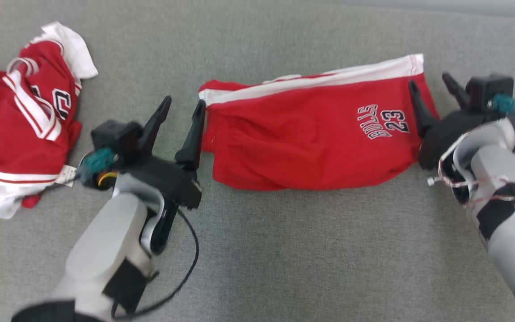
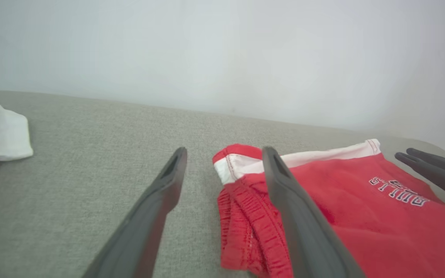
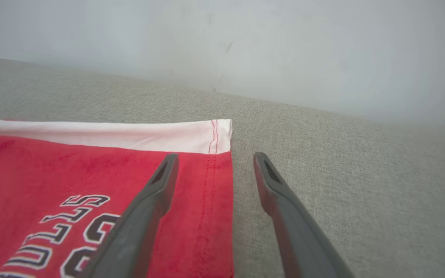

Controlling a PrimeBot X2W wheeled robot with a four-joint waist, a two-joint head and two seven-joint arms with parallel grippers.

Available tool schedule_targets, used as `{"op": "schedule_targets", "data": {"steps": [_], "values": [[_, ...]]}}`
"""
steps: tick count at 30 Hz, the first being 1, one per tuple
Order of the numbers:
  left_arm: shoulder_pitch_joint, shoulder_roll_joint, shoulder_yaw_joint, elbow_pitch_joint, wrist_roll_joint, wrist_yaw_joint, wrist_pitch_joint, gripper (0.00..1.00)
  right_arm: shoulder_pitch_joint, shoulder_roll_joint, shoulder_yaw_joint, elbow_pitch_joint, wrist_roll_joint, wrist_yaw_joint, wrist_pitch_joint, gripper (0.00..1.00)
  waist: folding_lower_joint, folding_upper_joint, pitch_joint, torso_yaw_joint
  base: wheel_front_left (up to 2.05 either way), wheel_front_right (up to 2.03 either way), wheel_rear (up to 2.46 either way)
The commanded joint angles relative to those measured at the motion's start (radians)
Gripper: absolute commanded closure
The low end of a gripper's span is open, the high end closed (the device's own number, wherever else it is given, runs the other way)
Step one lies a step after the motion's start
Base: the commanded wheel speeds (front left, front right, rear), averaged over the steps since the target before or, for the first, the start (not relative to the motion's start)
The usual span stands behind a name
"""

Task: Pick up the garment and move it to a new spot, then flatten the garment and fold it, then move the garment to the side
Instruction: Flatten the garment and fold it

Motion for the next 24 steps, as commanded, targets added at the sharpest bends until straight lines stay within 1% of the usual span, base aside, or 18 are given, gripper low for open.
{"op": "schedule_targets", "data": {"steps": [1, 3, 4, 5, 6, 9, 13, 16, 20, 24], "values": [[0.067, 0.004, 0.049, -0.064, 0.047, 0.018, -0.004, 0.0, 0.036, -0.004, 0.015, -0.004, 0.017, -0.003, -0.01, 0.0, 0.0001, 0.0, -0.039, 0.001, 0.0, 0.0, 0.0], [0.128, 0.003, 0.11, -0.144, 0.101, 0.038, -0.003, 0.0, 0.057, -0.006, 0.027, -0.005, 0.034, -0.003, -0.013, 0.0, 0.0001, 0.0, -0.054, -0.001, 0.0, 0.0, 0.0], [0.162, 0.007, 0.13, -0.188, 0.151, 0.05, -0.004, 0.0, 0.068, -0.008, 0.032, -0.005, 0.041, -0.003, -0.015, 0.0, 0.0001, 0.0, -0.059, -0.002, 0.0, 0.0, 0.0], [0.162, 0.007, 0.13, -0.188, 0.151, 0.05, -0.004, 0.0, 0.068, -0.008, 0.032, -0.005, 0.041, -0.003, -0.015, 0.0, 0.0001, 0.0, -0.059, -0.002, 0.0, 0.0, 0.0], [0.201, 0.002, 0.151, -0.23, 0.183, 0.061, -0.003, 0.0, 0.08, -0.008, 0.036, -0.004, 0.048, -0.003, -0.017, 0.0, 0.0001, 0.0, -0.066, -0.002, 0.0, 0.0, 0.0], [0.316, -0.021, 0.219, -0.34, 0.274, 0.078, -0.003, 0.0, 0.109, -0.009, 0.045, 0.001, 0.071, -0.003, -0.02, 0.0, 0.0001, 0.0, -0.082, 0.0, 0.0, 0.0, 0.0], [0.458, -0.051, 0.295, -0.447, 0.371, 0.085, -0.004, 0.0, 0.144, -0.015, 0.056, 0.012, 0.1, -0.003, -0.02, 0.0, 0.0001, 0.0, -0.102, 0.009, 0.0, 0.0, 0.0], [0.546, -0.072, 0.336, -0.504, 0.431, 0.084, -0.004, 0.0, 0.164, -0.02, 0.062, 0.025, 0.114, -0.003, -0.015, 0.0, 0.0001, 0.0, -0.113, 0.019, 0.0, 0.0, 0.0], [0.632, -0.092, 0.369, -0.532, 0.491, 0.082, -0.004, 0.0, 0.164, -0.018, 0.064, 0.048, 0.136, -0.003, 0.008, 0.0, 0.0001, 0.0, -0.113, 0.034, 0.0, 0.0, 0.0], [0.675, -0.108, 0.385, -0.54, 0.509, 0.073, -0.004, 0.0, 0.153, -0.012, 0.068, 0.068, 0.151, -0.003, 0.026, 0.0, 0.0001, 0.0, -0.105, 0.051, 0.0, 0.0, 0.0]]}}
